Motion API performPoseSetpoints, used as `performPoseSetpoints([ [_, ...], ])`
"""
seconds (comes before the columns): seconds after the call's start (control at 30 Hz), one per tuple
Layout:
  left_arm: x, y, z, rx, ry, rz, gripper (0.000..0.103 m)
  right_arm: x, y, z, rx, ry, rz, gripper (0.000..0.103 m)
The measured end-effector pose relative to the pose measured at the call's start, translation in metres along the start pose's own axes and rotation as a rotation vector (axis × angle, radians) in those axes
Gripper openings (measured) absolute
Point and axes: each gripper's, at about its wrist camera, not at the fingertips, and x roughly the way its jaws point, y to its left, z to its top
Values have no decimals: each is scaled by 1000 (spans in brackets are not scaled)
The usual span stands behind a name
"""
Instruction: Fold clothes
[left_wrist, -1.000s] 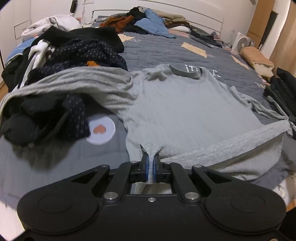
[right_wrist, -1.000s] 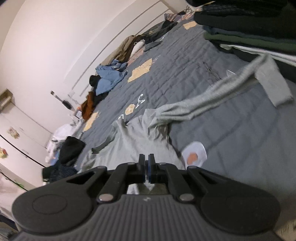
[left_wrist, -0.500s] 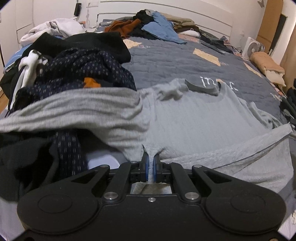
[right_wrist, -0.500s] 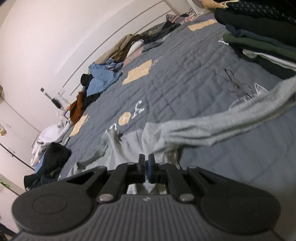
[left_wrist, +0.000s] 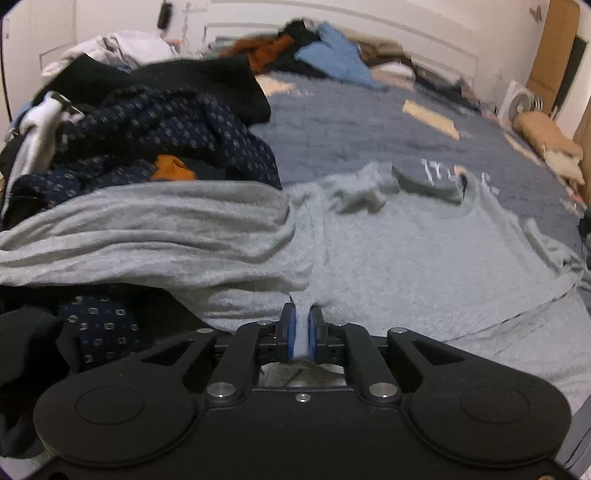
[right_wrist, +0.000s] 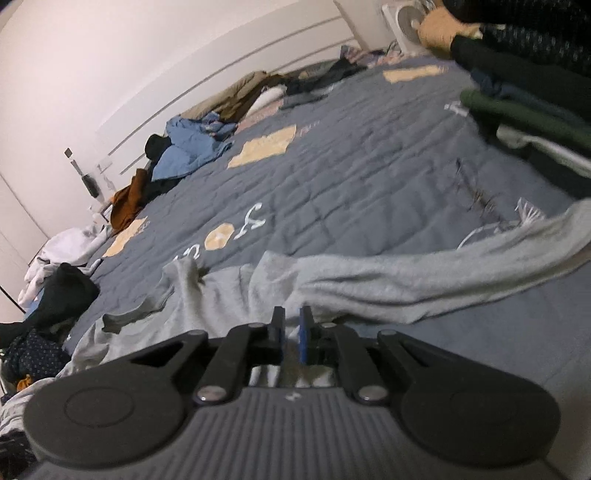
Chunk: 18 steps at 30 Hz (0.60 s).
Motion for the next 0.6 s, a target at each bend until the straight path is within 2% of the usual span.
performPoseSetpoints([
  [0.03, -6, 2, -1, -9, -15, 15, 34, -3, 0, 0, -6, -3, -2, 8],
  [0.1, -21, 8, -4, -38, -44, 24, 40, -8, -1, 0, -19, -10, -7, 12],
  [0.17, -34, 9, -14, -65, -53, 20, 40, -13, -1, 0, -32, -17, -11, 14],
  [0.4, -69, -2, -56, -166, -68, -26, 41, -37, 6, -27, -24, 75, 26, 21],
  [0.6, -77, 4, -95, -324, -57, -40, 41, -69, 4, -55, 27, 97, 67, 26],
])
